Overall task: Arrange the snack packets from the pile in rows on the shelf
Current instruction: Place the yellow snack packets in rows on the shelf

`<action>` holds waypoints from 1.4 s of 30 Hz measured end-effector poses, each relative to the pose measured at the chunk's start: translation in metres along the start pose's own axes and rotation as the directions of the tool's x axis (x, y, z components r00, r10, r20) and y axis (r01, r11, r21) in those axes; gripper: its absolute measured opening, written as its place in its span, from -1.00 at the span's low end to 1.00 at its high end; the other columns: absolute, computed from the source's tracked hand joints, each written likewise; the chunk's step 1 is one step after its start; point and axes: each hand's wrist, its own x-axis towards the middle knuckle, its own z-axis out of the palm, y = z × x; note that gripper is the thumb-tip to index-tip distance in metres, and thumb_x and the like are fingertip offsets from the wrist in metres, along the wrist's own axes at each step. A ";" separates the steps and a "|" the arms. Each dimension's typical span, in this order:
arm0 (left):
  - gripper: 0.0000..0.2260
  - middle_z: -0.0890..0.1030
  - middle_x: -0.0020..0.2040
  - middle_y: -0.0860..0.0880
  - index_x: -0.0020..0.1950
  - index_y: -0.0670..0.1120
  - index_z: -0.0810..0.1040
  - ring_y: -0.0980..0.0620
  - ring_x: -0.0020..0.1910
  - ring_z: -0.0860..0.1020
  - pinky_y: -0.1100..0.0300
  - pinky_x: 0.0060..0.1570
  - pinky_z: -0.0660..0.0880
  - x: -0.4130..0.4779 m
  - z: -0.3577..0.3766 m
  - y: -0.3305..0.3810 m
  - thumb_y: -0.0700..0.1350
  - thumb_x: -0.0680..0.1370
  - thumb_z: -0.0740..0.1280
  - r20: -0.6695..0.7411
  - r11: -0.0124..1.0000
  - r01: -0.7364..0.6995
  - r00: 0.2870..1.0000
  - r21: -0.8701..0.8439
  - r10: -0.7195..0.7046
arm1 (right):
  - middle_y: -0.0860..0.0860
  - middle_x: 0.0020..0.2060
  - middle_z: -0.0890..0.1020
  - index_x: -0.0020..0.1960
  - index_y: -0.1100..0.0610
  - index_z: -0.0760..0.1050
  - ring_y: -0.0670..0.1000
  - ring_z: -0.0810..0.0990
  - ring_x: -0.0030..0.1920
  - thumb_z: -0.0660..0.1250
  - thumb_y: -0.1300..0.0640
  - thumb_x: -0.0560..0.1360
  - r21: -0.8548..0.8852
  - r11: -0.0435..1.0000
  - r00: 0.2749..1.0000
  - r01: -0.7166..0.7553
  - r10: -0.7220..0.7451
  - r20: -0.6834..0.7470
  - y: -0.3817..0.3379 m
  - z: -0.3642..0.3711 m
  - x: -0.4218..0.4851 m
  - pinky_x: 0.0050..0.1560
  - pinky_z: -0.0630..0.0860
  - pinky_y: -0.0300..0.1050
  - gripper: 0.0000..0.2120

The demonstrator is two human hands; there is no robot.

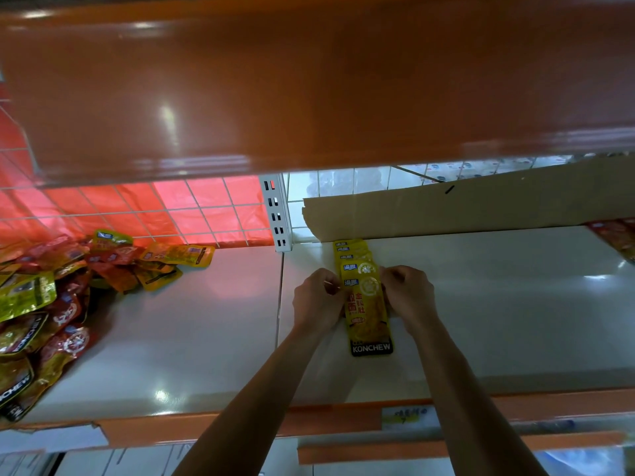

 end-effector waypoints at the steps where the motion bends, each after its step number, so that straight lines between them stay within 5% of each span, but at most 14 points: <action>1: -0.88 0.64 -0.16 0.04 -0.17 0.03 0.53 0.12 -0.21 0.58 0.12 -0.10 0.58 0.000 0.000 0.000 -0.08 0.46 0.46 0.003 1.000 -0.026 1.000 0.005 0.026 | 0.01 -0.11 0.68 0.00 0.09 0.63 0.04 0.63 -0.06 0.30 -0.05 0.51 -0.002 1.000 1.000 0.003 -0.003 0.000 0.000 0.000 0.000 0.05 0.58 0.05 -0.75; 9: -0.88 0.67 -0.06 0.00 0.04 -0.01 0.64 0.12 -0.16 0.59 0.13 0.00 0.56 -0.004 0.002 -0.004 -0.11 0.52 0.40 -0.003 0.988 -0.131 0.991 0.077 0.132 | 0.04 -0.09 0.68 -0.01 0.14 0.63 0.00 0.57 -0.09 0.34 0.00 0.51 -0.136 0.990 0.997 0.047 -0.055 -0.056 0.000 0.000 -0.003 -0.06 0.44 -0.13 -0.77; 20: -0.92 0.69 -0.10 0.03 -0.04 -0.04 0.66 0.18 -0.20 0.57 0.30 -0.09 0.48 -0.003 0.001 -0.003 -0.14 0.48 0.43 -0.079 0.988 -0.152 0.985 0.038 0.154 | -0.06 -0.27 0.59 -0.09 0.12 0.64 -0.04 0.52 -0.18 0.35 0.05 0.48 -0.108 0.992 0.993 0.059 -0.070 -0.098 -0.004 0.000 -0.005 -0.14 0.36 -0.20 -0.84; 28: -0.95 0.67 -0.11 0.08 -0.06 0.00 0.65 0.20 -0.22 0.57 0.33 -0.11 0.47 -0.003 -0.003 -0.005 -0.10 0.52 0.39 -0.044 0.986 -0.161 0.986 0.034 0.162 | -0.01 -0.13 0.67 -0.04 0.11 0.60 -0.07 0.51 -0.18 0.32 0.05 0.52 -0.165 0.980 0.975 0.110 -0.138 -0.173 -0.012 -0.002 -0.012 -0.15 0.34 -0.22 -0.85; 31: -0.92 0.67 -0.11 0.10 -0.08 0.01 0.64 0.24 -0.22 0.55 0.52 -0.19 0.37 0.000 -0.011 -0.006 -0.10 0.55 0.35 -0.087 0.980 -0.182 0.978 0.086 0.189 | -0.01 -0.13 0.67 -0.04 0.11 0.60 -0.07 0.55 -0.18 0.31 0.10 0.53 -0.155 0.964 0.948 0.215 -0.244 -0.203 -0.026 0.002 -0.020 -0.15 0.35 -0.24 -0.88; 35: -0.89 0.67 -0.03 0.02 0.03 -0.04 0.64 0.08 -0.08 0.60 0.25 -0.01 0.49 0.006 -0.035 -0.012 -0.10 0.54 0.36 -0.152 0.952 -0.224 0.954 0.208 0.258 | 0.02 -0.10 0.68 -0.01 0.11 0.62 0.03 0.62 -0.08 0.32 0.11 0.53 -0.159 0.925 0.927 0.346 -0.363 -0.095 -0.051 0.028 -0.034 -0.05 0.48 -0.14 -0.87; 42: -0.74 0.58 0.25 -0.02 0.25 -0.03 0.58 -0.03 0.24 0.48 0.17 0.26 0.37 0.015 -0.104 -0.049 -0.07 0.57 0.33 -0.267 0.859 -0.152 0.911 0.488 0.313 | 0.03 0.01 0.67 0.09 0.12 0.60 0.04 0.60 0.04 0.31 0.08 0.55 -0.195 0.825 0.846 0.531 -0.503 0.177 -0.089 0.112 -0.061 0.08 0.50 -0.07 -0.81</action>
